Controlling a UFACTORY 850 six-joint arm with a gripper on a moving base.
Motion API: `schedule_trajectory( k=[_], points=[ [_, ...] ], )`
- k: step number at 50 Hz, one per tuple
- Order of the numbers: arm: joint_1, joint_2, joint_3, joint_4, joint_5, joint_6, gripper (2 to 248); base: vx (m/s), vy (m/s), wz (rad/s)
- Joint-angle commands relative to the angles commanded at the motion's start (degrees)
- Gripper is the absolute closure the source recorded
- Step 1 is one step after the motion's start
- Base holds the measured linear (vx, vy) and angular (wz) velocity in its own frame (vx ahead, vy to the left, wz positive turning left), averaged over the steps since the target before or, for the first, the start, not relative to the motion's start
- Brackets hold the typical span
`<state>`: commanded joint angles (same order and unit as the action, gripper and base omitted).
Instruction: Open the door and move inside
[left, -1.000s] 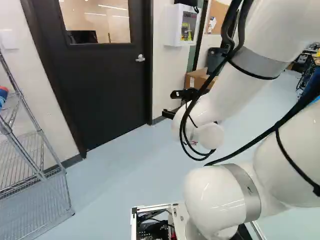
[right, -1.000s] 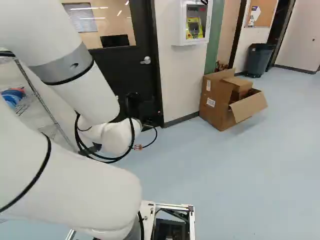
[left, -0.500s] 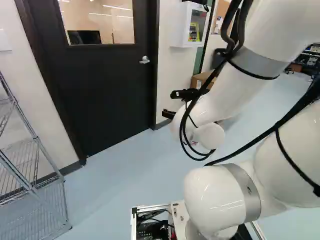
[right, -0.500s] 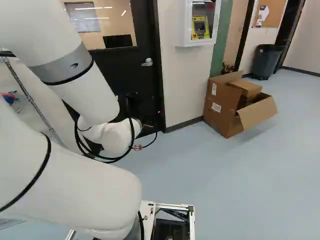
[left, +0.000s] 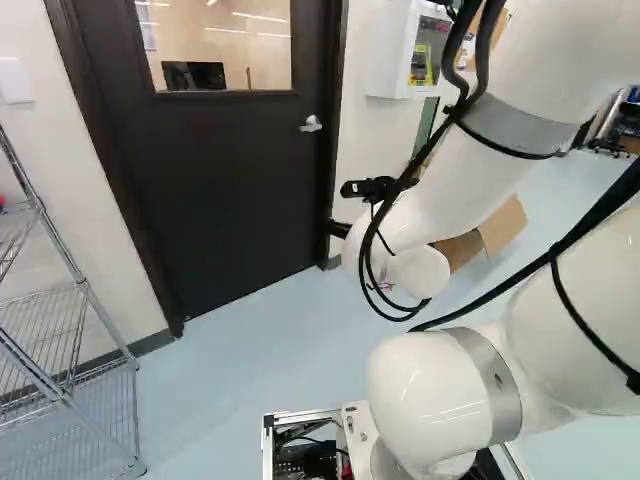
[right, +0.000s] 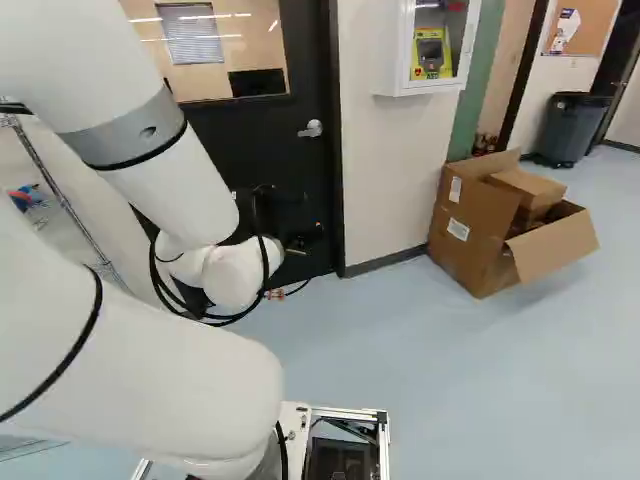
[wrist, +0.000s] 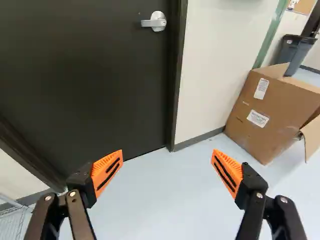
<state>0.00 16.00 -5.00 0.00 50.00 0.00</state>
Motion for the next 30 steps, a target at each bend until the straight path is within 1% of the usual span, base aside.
schedule_trajectory(
  k=[30],
  points=[
    [0.0, 0.0, 0.0, 0.0, 0.0, 0.0, 3, 0.198, -0.024, 0.176]
  ],
)
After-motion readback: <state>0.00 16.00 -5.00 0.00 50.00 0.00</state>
